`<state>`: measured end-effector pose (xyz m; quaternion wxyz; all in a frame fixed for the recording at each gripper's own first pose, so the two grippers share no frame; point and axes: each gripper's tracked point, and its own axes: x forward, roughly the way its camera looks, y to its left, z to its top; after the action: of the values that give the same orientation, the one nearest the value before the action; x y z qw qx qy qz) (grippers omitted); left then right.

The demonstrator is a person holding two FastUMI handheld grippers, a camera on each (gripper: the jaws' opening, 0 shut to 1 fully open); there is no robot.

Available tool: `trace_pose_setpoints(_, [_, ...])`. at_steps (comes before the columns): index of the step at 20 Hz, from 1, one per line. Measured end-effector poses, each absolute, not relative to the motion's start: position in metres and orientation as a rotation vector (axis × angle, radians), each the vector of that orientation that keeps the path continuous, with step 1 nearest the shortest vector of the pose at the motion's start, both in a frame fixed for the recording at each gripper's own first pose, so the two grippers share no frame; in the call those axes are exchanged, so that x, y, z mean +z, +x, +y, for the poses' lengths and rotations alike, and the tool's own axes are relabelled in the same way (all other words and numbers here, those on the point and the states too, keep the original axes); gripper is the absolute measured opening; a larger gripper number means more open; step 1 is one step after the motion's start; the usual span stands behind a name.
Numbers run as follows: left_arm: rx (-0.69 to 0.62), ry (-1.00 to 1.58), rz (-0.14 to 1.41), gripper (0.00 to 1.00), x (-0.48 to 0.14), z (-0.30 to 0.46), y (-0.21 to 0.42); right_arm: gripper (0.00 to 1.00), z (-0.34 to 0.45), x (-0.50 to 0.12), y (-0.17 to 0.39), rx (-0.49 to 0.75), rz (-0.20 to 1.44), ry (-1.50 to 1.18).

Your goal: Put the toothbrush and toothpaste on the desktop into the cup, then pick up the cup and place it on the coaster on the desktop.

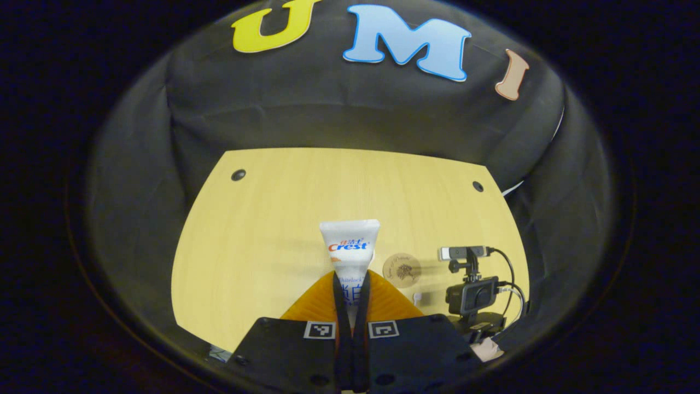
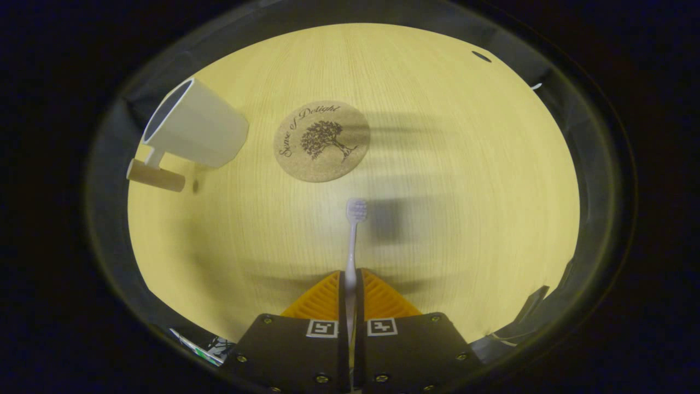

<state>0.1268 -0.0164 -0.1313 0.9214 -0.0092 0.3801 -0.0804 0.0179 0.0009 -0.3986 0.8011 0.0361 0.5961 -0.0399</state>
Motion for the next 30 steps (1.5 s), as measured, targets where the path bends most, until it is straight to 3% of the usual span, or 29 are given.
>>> trace_pose_setpoints(14, [-0.241, -0.041, 0.696, 0.07, -0.174, -0.048, 0.275, 0.05, -0.001, -0.401, 0.017, -0.050, 1.244, 0.087])
trace_pose_setpoints(24, [-0.211, -0.016, 0.584, 0.07, -0.219, -0.040, 0.287, 0.05, -0.003, -0.402, 0.016, -0.041, 1.233, 0.129])
trace_pose_setpoints(30, [-0.248, -0.009, 0.543, 0.23, -0.217, -0.047, 0.282, 0.05, -0.003, -0.402, 0.016, -0.049, 1.228, 0.116])
